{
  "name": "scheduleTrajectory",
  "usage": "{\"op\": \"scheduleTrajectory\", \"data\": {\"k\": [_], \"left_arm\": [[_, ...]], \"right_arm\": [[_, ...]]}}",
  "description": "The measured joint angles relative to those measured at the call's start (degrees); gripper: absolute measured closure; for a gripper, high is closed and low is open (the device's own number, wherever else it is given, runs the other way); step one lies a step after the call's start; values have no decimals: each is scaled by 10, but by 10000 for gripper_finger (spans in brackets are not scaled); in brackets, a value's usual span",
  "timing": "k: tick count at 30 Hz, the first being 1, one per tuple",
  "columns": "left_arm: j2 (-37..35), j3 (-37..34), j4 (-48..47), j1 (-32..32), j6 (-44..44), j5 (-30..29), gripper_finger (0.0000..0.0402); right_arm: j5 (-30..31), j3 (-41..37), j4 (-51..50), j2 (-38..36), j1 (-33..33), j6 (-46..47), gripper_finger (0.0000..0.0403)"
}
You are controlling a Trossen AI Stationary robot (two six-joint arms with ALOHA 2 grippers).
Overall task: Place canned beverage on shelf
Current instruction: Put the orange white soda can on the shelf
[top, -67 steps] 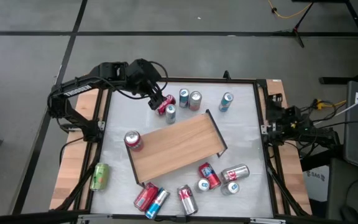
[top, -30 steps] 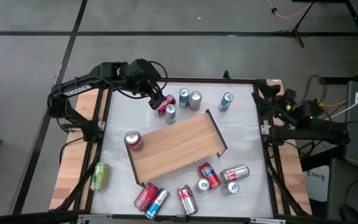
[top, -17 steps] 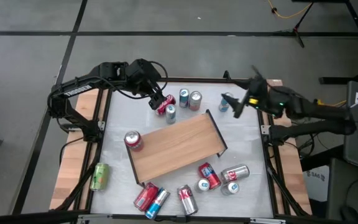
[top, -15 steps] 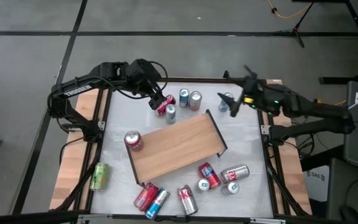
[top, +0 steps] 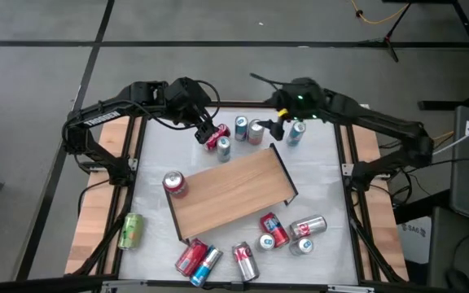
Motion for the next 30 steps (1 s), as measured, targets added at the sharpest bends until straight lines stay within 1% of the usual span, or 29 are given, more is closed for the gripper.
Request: {"op": "scheduleTrajectory", "data": {"k": [5, 11, 17, 23, 30], "left_arm": [[0, 0, 0, 0, 0, 0, 15], [0, 0, 0, 0, 0, 0, 15], [0, 0, 0, 0, 0, 0, 15], [0, 0, 0, 0, -1, 0, 15], [0, 0, 0, 0, -1, 0, 15]], "right_arm": [[-35, 0, 0, 46, -27, -54, 45], [-36, 0, 0, 90, -51, -119, 45], [-37, 0, 0, 123, -75, -126, 45], [-88, 0, -1, 150, -82, -138, 45], [-91, 0, -19, 183, -82, -152, 45]]}}
